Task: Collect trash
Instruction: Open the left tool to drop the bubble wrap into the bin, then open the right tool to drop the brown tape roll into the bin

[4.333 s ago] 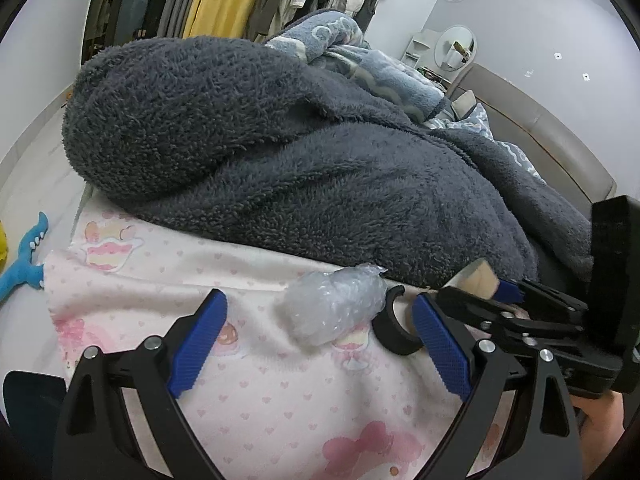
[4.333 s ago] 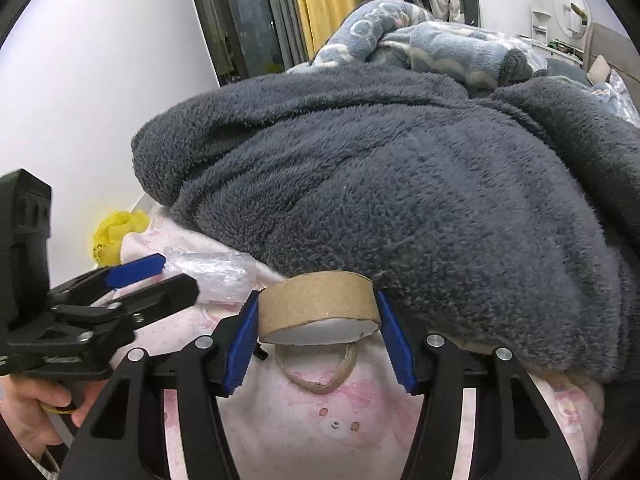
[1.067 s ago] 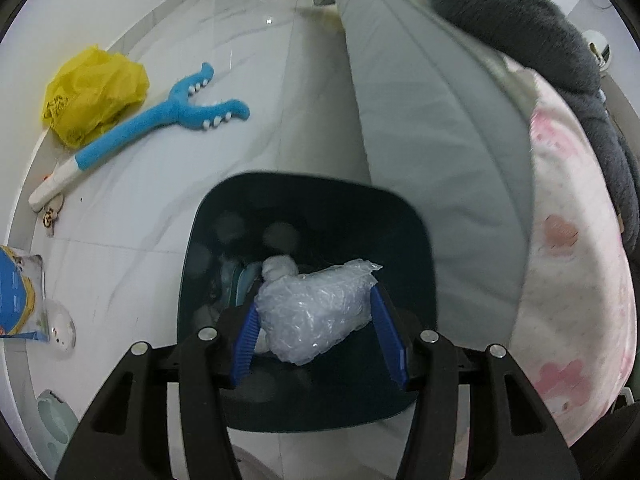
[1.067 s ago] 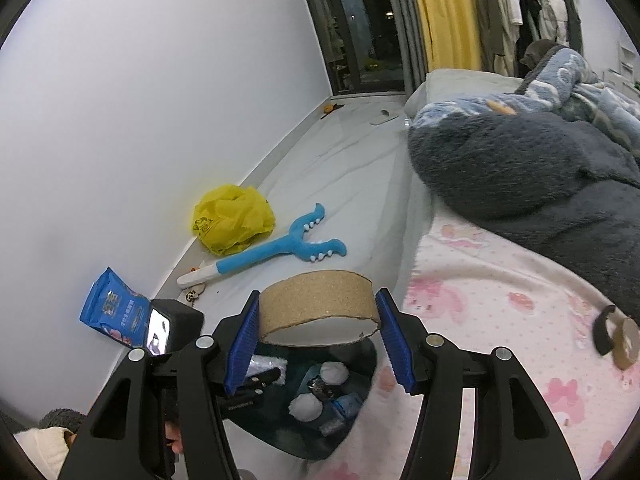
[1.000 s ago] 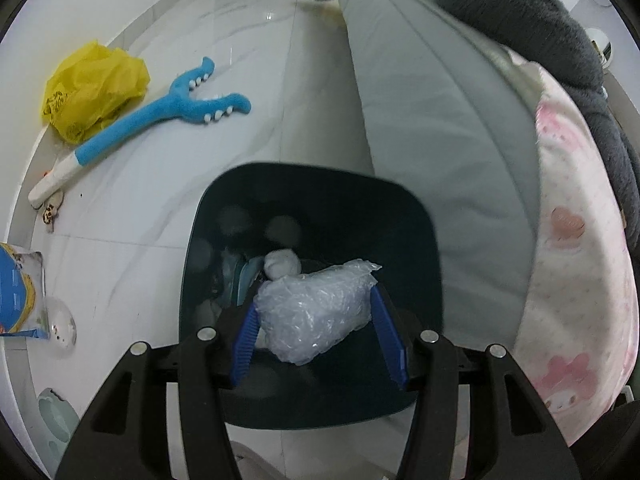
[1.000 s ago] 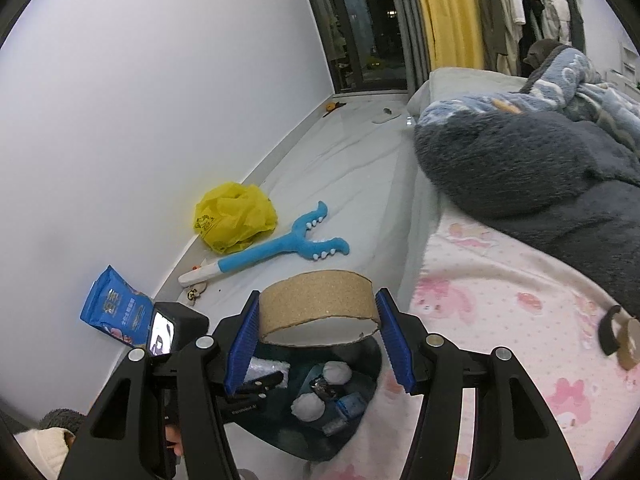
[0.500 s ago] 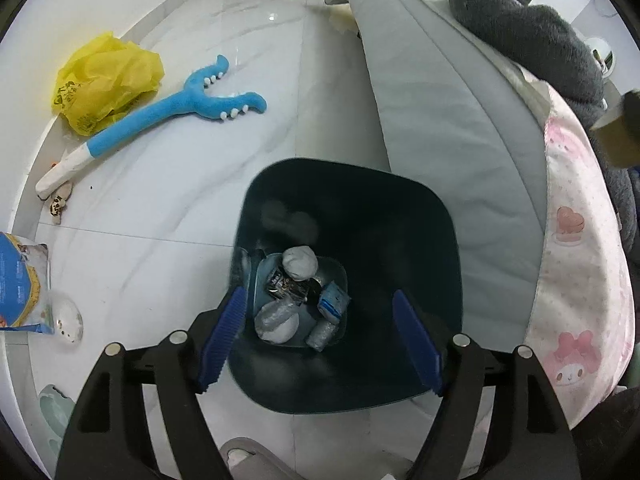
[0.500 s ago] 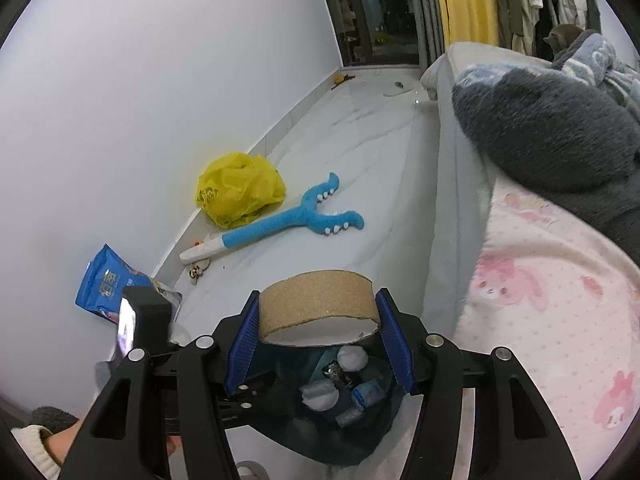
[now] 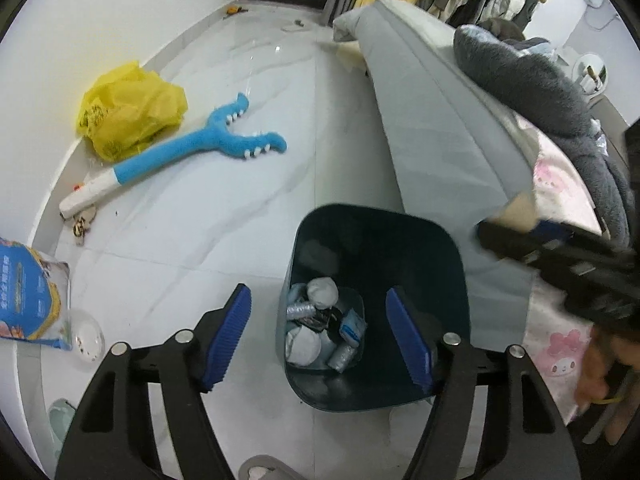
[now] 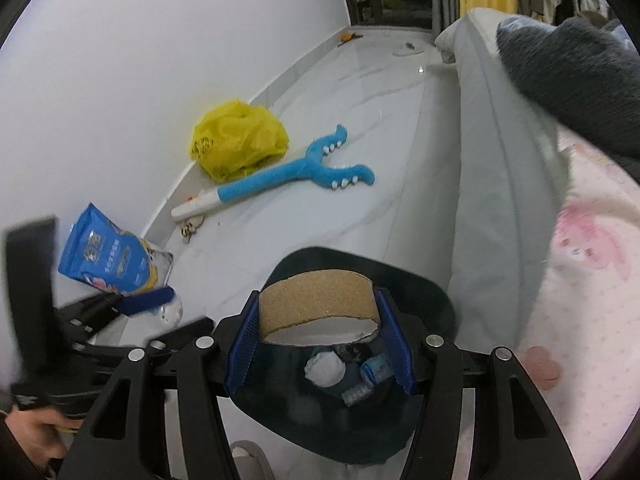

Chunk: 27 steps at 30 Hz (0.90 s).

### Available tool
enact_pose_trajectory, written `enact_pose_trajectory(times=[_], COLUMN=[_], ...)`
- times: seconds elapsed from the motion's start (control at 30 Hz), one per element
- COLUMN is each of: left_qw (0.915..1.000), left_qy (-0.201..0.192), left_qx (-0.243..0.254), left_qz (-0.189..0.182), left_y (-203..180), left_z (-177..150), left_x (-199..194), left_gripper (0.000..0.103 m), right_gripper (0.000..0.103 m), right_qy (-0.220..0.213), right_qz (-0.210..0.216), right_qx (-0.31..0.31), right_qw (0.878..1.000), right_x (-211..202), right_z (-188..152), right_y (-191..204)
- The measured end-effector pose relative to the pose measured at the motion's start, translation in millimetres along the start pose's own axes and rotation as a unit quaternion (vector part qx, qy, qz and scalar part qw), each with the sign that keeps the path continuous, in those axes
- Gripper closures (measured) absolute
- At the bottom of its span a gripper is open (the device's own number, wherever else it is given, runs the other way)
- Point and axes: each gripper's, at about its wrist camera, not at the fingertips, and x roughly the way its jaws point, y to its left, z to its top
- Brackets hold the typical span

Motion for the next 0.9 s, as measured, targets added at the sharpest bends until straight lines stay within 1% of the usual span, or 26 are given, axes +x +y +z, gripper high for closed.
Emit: enact_pose_trajectory(times=[0.1,0.2,0.37,0.6,0.73,0.77,0.83,0.9], left_qw=[0.9998,0.9991,0.9975,0.9944,0.9921,0.9916,0.9905,0.9896], left_qy=[-0.017,-0.037,-0.066,-0.103,-0.124,-0.127,-0.135,-0.140], left_qx=[0.005,0.021,0.024,0.020,0.016,0.015,0.014,0.016], left_qz=[-0.006,0.006,0.001,-0.010,-0.015,-0.015,-0.022,-0.028], left_y=[2,3,11,22,26,27,26,24], left_z=[3,6,12,16,20,21,24,25], left_x=[-11,-22,-40,-70,-87,-90,-96,-100], left_gripper=[0.036,0.038,0.041,0.041,0.041,0.041,0.041,0.041], right_gripper=[0.045,0.045,0.045,0.044,0.043,0.042,0.029,0.025], right_qy=[0.019,0.042,0.062,0.092,0.099,0.101,0.103,0.105], right_qz=[-0.004,-0.007,-0.014,-0.037,-0.032,-0.034,-0.039,-0.043], right_qx=[0.001,-0.005,-0.010,-0.005,-0.001,-0.001,-0.003,-0.002], right_qw=[1.000,0.999,0.998,0.995,0.995,0.994,0.994,0.994], right_x=[15,31,48,73,84,86,90,91], right_z=[-4,-9,-14,-23,-25,-26,-29,-30], right_y=[3,8,16,11,8,8,7,3])
